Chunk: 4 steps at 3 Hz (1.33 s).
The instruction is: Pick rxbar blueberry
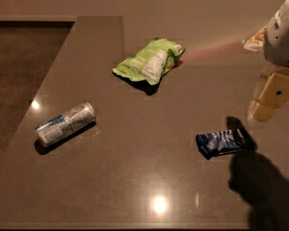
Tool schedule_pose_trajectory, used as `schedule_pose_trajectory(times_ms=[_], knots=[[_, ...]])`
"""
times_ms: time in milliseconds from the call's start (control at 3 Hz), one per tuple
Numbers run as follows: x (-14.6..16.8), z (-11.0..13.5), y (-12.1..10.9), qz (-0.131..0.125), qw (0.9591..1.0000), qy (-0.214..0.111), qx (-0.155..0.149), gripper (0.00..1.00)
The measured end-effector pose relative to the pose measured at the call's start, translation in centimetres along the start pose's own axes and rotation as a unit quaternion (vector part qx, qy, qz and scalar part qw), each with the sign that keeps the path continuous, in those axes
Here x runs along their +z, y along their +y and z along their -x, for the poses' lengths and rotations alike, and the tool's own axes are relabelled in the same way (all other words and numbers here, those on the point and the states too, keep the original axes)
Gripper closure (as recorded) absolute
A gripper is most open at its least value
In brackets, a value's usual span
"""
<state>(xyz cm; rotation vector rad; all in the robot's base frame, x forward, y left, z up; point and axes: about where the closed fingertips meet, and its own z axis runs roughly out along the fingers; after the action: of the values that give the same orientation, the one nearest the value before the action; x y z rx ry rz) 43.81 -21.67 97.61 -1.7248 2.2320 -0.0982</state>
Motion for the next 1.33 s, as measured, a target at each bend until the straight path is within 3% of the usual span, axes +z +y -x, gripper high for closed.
schedule_pose_trajectory(times_ms=[667,1333], knots=[[0.4,-0.4,0.1,0.004,1.0000,0.005,-0.007,0.00],[4.6,-3.5,3.5,0.062,0.9978,-0.017,-0.015,0.00]])
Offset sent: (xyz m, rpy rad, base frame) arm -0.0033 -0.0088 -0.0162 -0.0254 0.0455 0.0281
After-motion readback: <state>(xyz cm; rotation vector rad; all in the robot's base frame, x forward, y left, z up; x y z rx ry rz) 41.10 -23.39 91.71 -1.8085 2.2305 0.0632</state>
